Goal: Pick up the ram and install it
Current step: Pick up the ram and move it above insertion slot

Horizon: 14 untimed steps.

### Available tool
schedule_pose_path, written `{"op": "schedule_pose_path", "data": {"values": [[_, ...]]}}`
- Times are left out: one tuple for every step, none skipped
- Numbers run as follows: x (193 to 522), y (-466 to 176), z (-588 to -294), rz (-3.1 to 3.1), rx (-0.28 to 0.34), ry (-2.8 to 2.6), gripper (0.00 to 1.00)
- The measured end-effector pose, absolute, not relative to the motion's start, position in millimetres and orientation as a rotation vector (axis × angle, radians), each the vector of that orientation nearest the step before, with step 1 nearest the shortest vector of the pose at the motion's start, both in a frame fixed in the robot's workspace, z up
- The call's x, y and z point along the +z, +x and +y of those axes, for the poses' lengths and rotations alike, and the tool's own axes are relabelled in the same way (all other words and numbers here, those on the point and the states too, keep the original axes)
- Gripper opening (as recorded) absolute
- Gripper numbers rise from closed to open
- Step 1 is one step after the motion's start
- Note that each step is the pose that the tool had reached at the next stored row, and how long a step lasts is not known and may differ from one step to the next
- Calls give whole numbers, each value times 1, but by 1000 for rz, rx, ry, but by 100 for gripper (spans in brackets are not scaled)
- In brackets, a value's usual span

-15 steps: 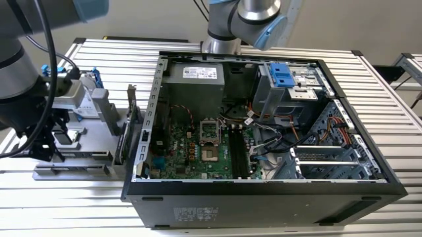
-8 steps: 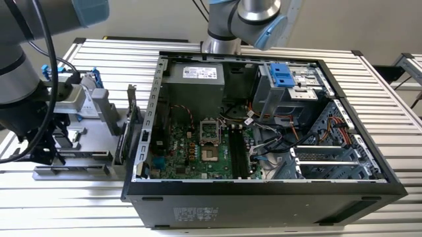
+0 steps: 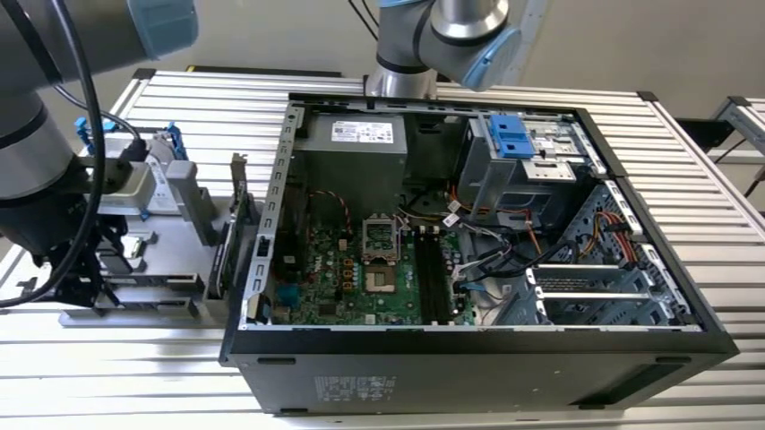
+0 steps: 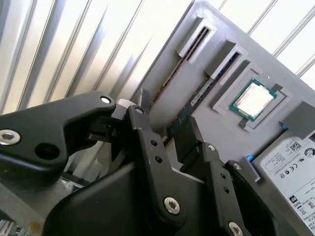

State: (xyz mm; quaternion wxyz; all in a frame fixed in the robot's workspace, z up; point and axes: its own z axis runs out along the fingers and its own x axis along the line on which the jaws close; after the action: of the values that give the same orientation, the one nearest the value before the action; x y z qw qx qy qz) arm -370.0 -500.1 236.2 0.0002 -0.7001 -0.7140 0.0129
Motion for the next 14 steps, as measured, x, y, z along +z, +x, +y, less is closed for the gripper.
{"op": "schedule_pose_path", "data": {"values": [[235, -370, -501, -2240, 40, -2202, 100], [234, -370, -501, -2238, 40, -2204, 100], [234, -370, -501, -2234, 40, -2207, 100], [233, -370, -502, -2230, 40, -2212, 100], [232, -370, -502, -2226, 41, -2216, 100], [231, -370, -503, -2222, 41, -2220, 100], [231, -370, -503, -2219, 41, -2223, 100], [230, -370, -503, -2217, 41, -2225, 100], [230, -370, -503, -2217, 41, -2225, 100], [229, -370, -503, -2216, 41, -2225, 100], [229, -370, -503, -2216, 41, -2225, 100], [229, -370, -503, -2216, 41, -2225, 100], [229, -370, -503, -2216, 40, -2225, 100], [229, -370, -503, -2216, 40, -2225, 100]]}}
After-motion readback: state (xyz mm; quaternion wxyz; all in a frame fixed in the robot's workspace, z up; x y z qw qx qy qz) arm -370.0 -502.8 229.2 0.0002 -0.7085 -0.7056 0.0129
